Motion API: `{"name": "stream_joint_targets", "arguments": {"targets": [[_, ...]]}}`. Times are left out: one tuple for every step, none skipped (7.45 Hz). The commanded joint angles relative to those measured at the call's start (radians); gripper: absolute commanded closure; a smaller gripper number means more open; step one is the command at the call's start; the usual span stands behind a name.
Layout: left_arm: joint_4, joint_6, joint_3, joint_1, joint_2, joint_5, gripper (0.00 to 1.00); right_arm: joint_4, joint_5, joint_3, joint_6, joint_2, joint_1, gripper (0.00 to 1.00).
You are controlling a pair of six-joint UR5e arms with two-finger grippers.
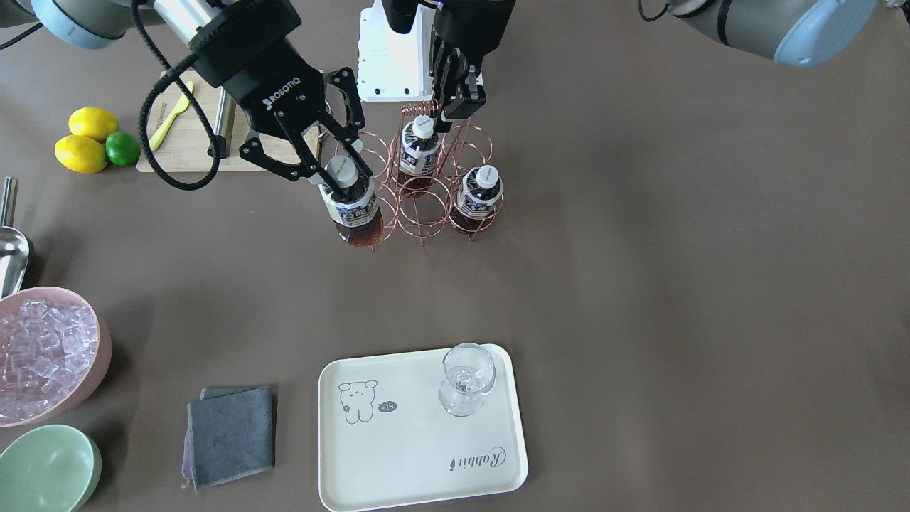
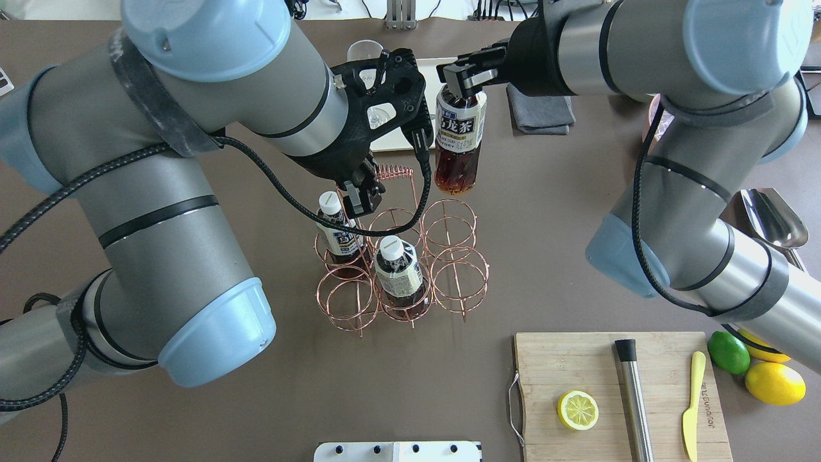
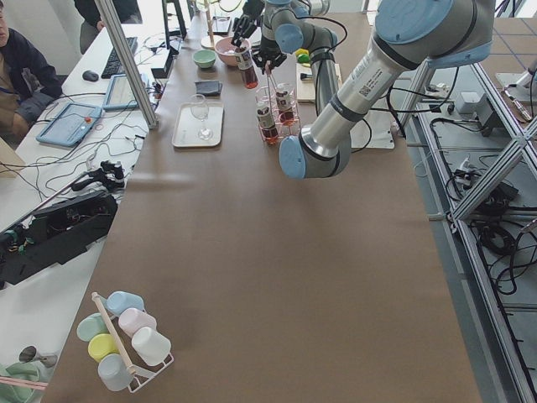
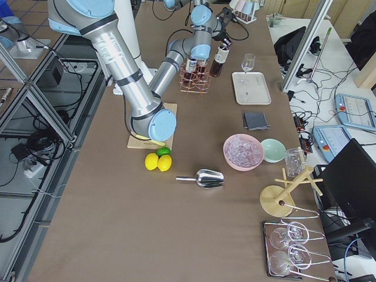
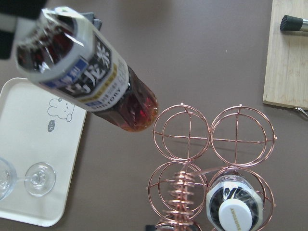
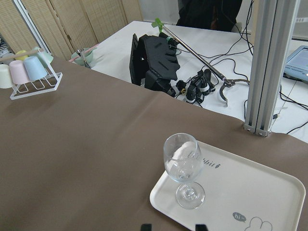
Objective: Take tea from basket to plate
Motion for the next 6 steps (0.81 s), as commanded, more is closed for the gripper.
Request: {"name": "stream_joint_targets", "arguments": {"targets": [[0.017,0.001,-0.017,-0.009,0.002,-0.007,1.00,-0.025,0.186,-0.017,0.015,0.022,0.170,1.00],[0.022,0.001,-0.024,-0.018,0.002,-0.007,1.00,-0.020,0.256,-0.047,0.006,0.022,0.245,1.00],[0.034,0.004,-0.026,-0.039,0.000,-0.031,1.00,-0.017,0.275,-0.069,-0.017,0.022,0.286,1.00],[0.039,0.016,-0.026,-0.076,-0.003,-0.060,1.00,0.009,0.275,-0.110,-0.026,0.036,0.301,1.00],[0.045,0.050,-0.026,-0.122,-0.003,-0.103,1.00,0.093,0.272,-0.202,-0.026,0.058,0.321,1.00],[0.062,0.097,-0.024,-0.172,0.000,-0.147,1.00,0.169,0.260,-0.307,-0.026,0.097,0.333,1.00]]}}
